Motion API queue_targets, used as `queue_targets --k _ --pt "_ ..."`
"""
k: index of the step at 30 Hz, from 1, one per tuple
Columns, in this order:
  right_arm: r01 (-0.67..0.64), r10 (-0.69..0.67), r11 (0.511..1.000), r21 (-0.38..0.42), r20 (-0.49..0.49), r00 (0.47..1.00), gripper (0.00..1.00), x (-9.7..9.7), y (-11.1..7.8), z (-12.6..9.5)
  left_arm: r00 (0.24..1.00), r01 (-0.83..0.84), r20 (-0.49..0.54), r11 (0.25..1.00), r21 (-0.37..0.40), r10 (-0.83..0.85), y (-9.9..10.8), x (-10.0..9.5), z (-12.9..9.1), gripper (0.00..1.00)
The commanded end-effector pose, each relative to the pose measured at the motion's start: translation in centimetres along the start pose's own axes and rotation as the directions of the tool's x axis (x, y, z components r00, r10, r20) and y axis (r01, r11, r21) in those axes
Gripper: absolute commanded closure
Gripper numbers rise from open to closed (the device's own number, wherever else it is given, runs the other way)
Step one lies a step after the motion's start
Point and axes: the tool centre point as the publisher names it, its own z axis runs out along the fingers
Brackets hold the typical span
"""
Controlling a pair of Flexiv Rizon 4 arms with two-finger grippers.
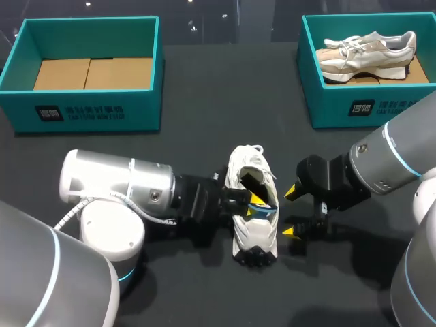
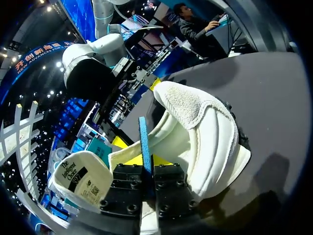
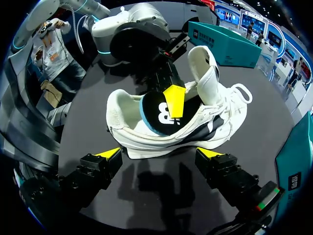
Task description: Take the shoe out of the shoebox, open the shoe tongue, remove and reinsert the insole, then place the shoe into the shoebox
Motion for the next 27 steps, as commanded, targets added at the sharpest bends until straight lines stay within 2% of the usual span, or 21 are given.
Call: queue_targets --k 1,6,12,16,18,20,21,27 --pt "0.0 0.0 1.0 0.003 0.003 1.0 0.0 0.2 0.0 0.0 1.0 0.017 0.01 0.999 0.045 -0.018 -0.4 -0.1 -0.5 0.79" --pt "0.0 0.0 1.0 0.003 0.003 1.0 0.0 0.2 0.0 0.0 0.999 0.039 0.017 0.995 0.095 -0.041 -2.2 -0.6 -1.0 0.67" --pt "0.0 0.0 1.0 0.003 0.003 1.0 0.0 0.2 0.0 0.0 0.997 0.074 -0.007 0.987 0.142 -0.073 -4.0 -1.0 -1.3 0.67" --pt "0.0 0.0 1.0 0.003 0.003 1.0 0.0 0.2 0.0 0.0 0.996 0.084 -0.03 0.986 0.141 -0.081 -4.6 -0.8 -0.9 0.7" --pt "0.0 0.0 1.0 0.003 0.003 1.0 0.0 0.2 0.0 0.0 0.996 0.088 -0.042 0.987 0.135 -0.083 -4.6 -0.7 -0.7 0.75" --pt "0.0 0.0 1.0 0.003 0.003 1.0 0.0 0.2 0.0 0.0 0.995 0.085 -0.056 0.989 0.121 -0.079 -4.5 -0.4 -0.4 0.95" --pt "0.0 0.0 1.0 0.003 0.003 1.0 0.0 0.2 0.0 0.0 0.995 0.086 -0.064 0.989 0.117 -0.079 -4.5 -0.2 -0.3 1.0" --pt "0.0 0.0 1.0 0.003 0.003 1.0 0.0 0.2 0.0 0.0 0.993 0.068 -0.098 0.994 0.08 -0.06 -2.7 0.7 0.4 1.0"
